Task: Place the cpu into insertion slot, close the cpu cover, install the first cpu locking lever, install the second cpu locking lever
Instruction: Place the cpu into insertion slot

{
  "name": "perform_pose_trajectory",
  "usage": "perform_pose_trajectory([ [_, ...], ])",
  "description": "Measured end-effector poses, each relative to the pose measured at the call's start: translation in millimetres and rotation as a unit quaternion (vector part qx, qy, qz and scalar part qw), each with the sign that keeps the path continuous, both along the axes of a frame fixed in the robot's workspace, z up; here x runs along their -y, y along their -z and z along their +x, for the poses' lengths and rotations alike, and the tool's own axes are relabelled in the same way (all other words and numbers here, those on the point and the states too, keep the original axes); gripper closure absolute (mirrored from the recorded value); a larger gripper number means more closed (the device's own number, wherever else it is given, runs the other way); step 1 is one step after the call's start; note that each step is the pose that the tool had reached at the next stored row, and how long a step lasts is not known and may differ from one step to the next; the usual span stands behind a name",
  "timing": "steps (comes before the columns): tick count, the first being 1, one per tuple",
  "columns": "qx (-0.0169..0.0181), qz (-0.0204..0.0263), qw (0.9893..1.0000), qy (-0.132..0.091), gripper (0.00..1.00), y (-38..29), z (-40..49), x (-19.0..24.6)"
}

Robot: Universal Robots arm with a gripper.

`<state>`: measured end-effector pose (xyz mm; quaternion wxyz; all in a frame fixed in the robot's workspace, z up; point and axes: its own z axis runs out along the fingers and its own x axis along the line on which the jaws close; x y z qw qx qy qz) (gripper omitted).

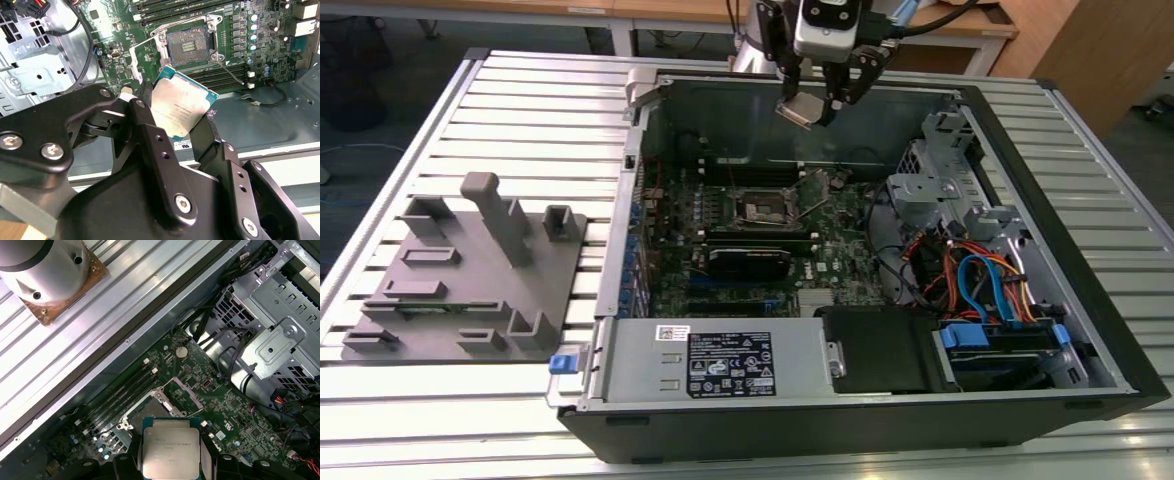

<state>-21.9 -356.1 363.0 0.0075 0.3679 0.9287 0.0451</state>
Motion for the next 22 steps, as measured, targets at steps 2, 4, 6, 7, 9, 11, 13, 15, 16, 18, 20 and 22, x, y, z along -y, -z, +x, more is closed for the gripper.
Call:
perform_pose_trajectory([
  [2, 0.0, 0.0, 1.0, 0.0, 0.46, 0.0, 0.0, 0.0],
  [4, 0.0, 0.0, 1.0, 0.0, 0.46, 0.0, 0.0, 0.0],
  [6, 0.0, 0.0, 1.0, 0.0, 0.46, 0.0, 0.0, 0.0],
  [7, 0.0, 0.0, 1.0, 0.0, 0.46, 0.0, 0.0, 0.0],
  [9, 0.0, 0.0, 1.0, 0.0, 0.46, 0.0, 0.0, 0.0],
  [11, 0.0, 0.0, 1.0, 0.0, 0.46, 0.0, 0.0, 0.0],
  [13, 0.0, 0.0, 1.0, 0.003, 0.46, 0.0, 0.0, 0.0],
  [15, 0.0, 0.0, 1.0, 0.009, 0.46, 0.2, 0.0, 0.0],
  [16, 0.0, 0.0001, 0.9999, 0.014, 0.46, 0.3, 0.0, 0.0],
  [18, 0.0, 0.0, 0.9997, 0.025, 0.46, 0.4, -0.4, 0.0],
  [20, 0.0, 0.0, 0.9994, 0.035, 0.46, 0.5, -0.5, 0.0],
  [22, 0.0, 0.0, 0.999, 0.046, 0.46, 0.7, -0.6, 0.0],
])
